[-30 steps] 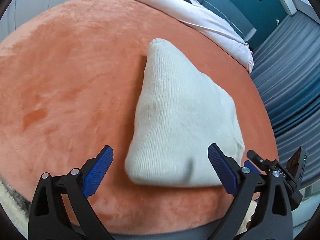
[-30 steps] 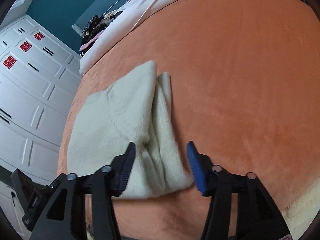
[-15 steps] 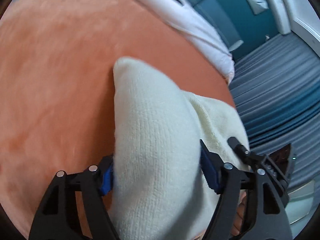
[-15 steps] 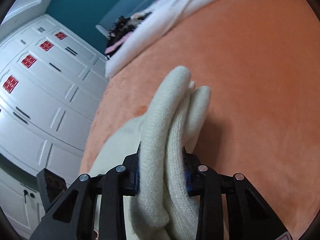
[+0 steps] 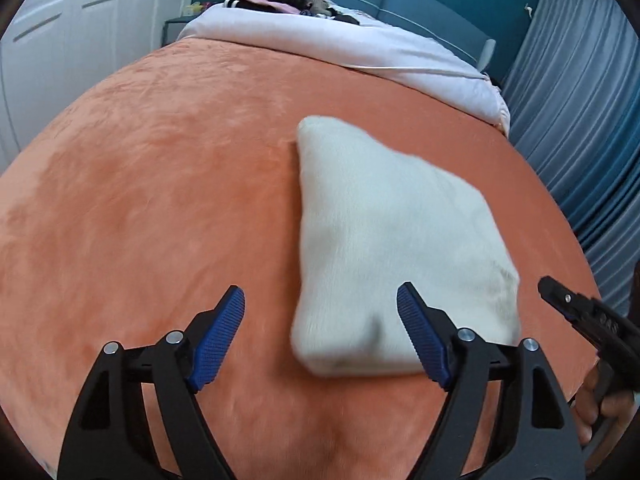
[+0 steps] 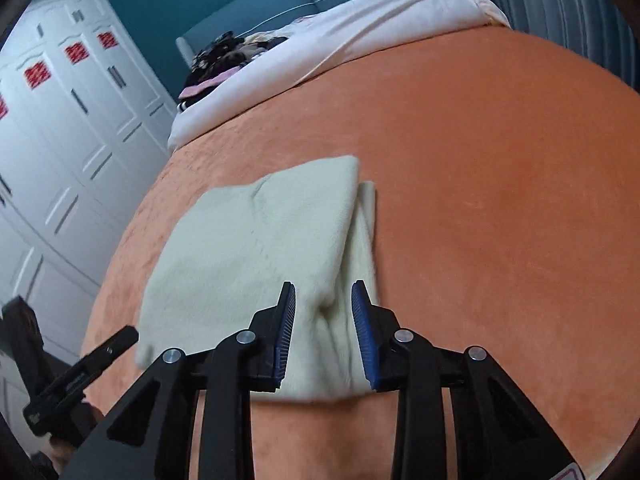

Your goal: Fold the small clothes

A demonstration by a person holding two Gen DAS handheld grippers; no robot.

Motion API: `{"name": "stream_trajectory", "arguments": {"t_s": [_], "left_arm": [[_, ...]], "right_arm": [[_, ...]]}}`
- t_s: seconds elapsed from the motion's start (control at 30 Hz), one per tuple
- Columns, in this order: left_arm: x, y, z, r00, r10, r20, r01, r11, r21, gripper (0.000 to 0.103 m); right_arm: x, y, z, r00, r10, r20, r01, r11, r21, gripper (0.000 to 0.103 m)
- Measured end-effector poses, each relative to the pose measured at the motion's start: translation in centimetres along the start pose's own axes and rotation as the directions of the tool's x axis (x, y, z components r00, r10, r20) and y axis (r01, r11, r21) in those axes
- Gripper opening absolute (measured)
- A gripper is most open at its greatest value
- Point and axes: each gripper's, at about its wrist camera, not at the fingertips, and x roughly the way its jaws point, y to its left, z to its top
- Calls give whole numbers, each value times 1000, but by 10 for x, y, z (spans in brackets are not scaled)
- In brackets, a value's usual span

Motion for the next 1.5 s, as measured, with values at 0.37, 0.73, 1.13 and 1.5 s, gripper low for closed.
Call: {"name": "stream_trajectory", "arguments": {"t_s": [0.37,0.73,1.13,1.5], "left_arm": [[1,-17,-35,991,136,-18,-133,985,112,78],[8,-13,-99,979,205,12,-204,968,147,98],[12,-15,-113,967,239,91,-253,948,195,98],[13,-17,-115,966,243,91,-256,946,197,98]], "right_arm": [[-15,-5,-34,991,-119,-54,116,991,-70,20],[6,3,-117,976,-205,79,212,973,-96,53],[22,27,-130,963,-257,84,269,939,-215,87],[19,27,-136,949,-304,82,314,935,-163,90]]}}
